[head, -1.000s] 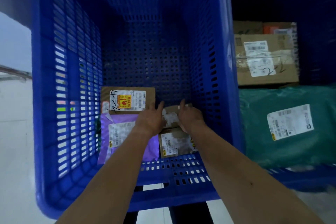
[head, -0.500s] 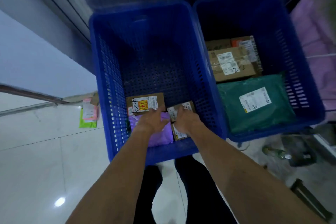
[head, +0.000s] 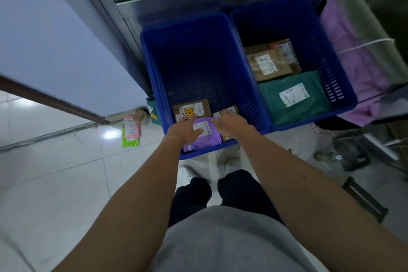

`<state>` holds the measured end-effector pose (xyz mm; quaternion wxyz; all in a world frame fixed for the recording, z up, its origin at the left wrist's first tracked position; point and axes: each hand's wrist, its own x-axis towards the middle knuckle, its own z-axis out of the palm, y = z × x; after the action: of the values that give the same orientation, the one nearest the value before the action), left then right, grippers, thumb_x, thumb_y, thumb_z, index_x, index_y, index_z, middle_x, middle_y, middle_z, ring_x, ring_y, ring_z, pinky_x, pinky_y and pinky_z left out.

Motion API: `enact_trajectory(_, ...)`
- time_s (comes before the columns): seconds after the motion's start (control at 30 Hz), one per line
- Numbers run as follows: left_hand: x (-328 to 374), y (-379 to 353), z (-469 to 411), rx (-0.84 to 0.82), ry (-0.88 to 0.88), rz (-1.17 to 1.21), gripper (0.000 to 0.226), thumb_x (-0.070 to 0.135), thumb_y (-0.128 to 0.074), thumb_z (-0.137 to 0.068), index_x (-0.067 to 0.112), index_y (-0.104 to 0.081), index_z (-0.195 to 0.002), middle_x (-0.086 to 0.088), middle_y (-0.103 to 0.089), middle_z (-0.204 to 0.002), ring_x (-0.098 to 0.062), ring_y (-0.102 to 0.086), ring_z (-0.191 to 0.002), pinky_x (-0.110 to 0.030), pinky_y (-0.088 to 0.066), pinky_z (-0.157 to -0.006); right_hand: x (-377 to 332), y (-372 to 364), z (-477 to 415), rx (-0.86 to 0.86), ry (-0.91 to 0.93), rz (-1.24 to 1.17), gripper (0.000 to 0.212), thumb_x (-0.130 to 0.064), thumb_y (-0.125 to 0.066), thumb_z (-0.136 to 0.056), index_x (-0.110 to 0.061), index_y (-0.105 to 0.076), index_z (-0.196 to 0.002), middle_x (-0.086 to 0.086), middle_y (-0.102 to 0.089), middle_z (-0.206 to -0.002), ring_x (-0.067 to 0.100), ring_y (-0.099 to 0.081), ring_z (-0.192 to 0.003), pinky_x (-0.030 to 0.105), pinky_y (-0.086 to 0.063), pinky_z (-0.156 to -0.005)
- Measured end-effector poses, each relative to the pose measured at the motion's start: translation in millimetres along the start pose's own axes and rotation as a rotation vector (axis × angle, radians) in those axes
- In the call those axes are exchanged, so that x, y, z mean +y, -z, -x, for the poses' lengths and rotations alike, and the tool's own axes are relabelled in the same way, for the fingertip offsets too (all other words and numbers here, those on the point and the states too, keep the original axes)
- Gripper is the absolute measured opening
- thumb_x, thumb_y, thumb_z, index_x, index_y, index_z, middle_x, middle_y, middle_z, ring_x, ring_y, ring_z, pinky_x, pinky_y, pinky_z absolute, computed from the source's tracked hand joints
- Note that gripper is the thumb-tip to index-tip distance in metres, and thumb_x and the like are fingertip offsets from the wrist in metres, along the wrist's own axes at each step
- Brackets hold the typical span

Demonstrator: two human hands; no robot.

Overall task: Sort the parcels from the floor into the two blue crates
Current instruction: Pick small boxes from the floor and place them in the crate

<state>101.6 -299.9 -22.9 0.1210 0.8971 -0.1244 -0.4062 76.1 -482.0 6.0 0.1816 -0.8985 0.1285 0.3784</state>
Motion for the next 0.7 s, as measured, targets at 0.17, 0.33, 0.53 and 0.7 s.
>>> enact_trajectory(0.17, -10.7, -1.2, 34.6, 0.103, 0.124, 0.079, 0.061, 0.048, -0.041, -0.102, 0.021, -0.026, -0.155, -0.019, -0.048, -0.146, -0.039, -0.05, -0.129, -0.046, -0.044, -0.102, -9.9, -4.2, 24.2, 0.002, 0.087, 0.089, 0.051, -0.045, -0.037, -0.099, -0.009, -0.04, -0.135, 0.021, -0.054, -0.127, 0.038, -0.055, -0.11, 0.047, -0.044, -0.087)
enact_trajectory(0.33, -17.7, 0.3, 71.8, 0.182, 0.202, 0.171, 0.049, 0.04, -0.04, -0.102, 0.017, -0.036, -0.145, -0.02, -0.057, -0.133, -0.038, -0.058, -0.116, -0.046, -0.048, -0.094, -20.3, -4.2, 42.0, -0.002, 0.195, 0.194, 0.046, -0.031, -0.041, -0.1, -0.009, -0.037, -0.141, 0.018, -0.054, -0.127, 0.035, -0.056, -0.107, 0.042, -0.045, -0.085)
enact_trajectory(0.53, -23.8, -12.0, 117.7, 0.271, 0.269, 0.224, 0.045, 0.038, -0.038, -0.103, 0.019, -0.041, -0.144, -0.014, -0.06, -0.134, -0.033, -0.053, -0.127, -0.042, -0.043, -0.099, -36.4, -11.6, 58.4, 0.023, 0.302, 0.277, 0.051, -0.028, -0.04, -0.1, -0.012, -0.031, -0.148, 0.019, -0.051, -0.137, 0.038, -0.055, -0.116, 0.042, -0.043, -0.087)
enact_trajectory(0.7, -45.3, -17.9, 148.4, 0.357, 0.353, 0.287, 0.054, 0.047, -0.037, -0.102, 0.024, -0.034, -0.151, -0.012, -0.053, -0.144, -0.032, -0.052, -0.13, -0.044, -0.043, -0.106, -59.8, -27.9, 69.4, 0.035, 0.384, 0.298, 0.05, -0.025, -0.042, -0.102, -0.014, -0.035, -0.15, 0.014, -0.048, -0.146, 0.034, -0.053, -0.125, 0.041, -0.044, -0.092)
